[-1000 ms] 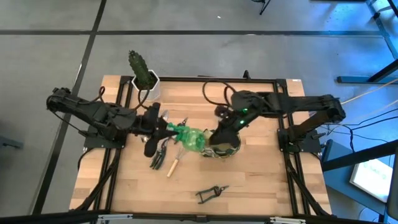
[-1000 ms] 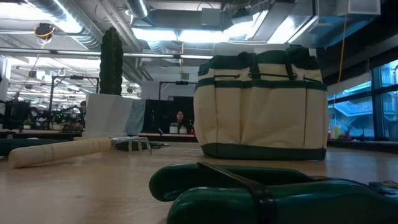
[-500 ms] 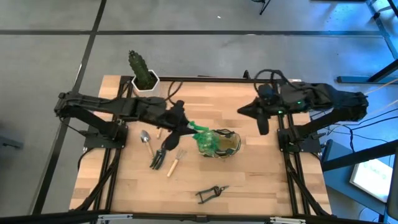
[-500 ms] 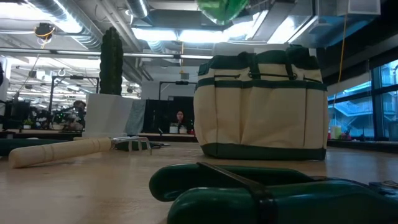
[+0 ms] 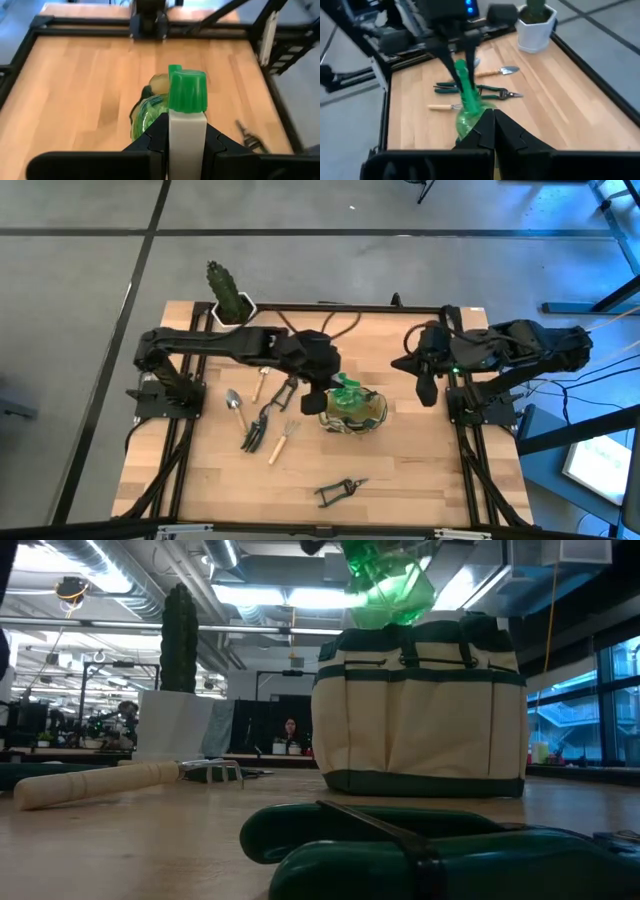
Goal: Pick & Place Garden tools in Gardening bag
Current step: Put the gardening spray into the gardening bag
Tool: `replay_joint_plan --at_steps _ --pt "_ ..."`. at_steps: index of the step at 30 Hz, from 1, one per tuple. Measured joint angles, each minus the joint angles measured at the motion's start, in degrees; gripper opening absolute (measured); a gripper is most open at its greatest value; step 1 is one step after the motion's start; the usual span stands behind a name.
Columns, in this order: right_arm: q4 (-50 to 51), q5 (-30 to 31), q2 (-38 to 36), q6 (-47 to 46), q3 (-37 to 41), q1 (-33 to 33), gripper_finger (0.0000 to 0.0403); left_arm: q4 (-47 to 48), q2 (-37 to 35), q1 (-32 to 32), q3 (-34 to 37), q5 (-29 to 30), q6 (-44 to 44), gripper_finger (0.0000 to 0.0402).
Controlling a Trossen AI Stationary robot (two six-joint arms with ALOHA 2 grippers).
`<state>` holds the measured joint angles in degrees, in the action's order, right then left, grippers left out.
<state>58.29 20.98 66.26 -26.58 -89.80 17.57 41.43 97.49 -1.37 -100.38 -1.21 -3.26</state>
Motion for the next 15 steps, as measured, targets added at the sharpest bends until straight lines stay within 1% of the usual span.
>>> replay_joint_plan --at_steps 4,6,9,11,15 --pt "-0.79 1.08 -1.89 2.34 0.0 2.07 0.0001 1.27 2.52 0.0 -3.45 0.04 -0.01 0.0042" --pt "-0.78 5.01 -3.26 2.3 0.0 3.51 0.0 2.55 3.23 0.02 -5.03 0.04 -0.33 0.0042" --pt "-0.67 13.34 -5.35 1.53 0.0 5.83 0.0 4.1 3.7 -0.01 -6.86 0.04 -1.12 0.0042" --pt "-0.67 16.73 -6.58 1.28 0.0 6.83 0.0 4.74 3.7 -0.11 -7.59 -0.16 -1.04 0.0042" --pt "-0.52 17.24 -7.44 1.78 0.0 7.33 0.0 4.69 3.7 -0.42 -9.06 -0.44 -1.68 0.0042"
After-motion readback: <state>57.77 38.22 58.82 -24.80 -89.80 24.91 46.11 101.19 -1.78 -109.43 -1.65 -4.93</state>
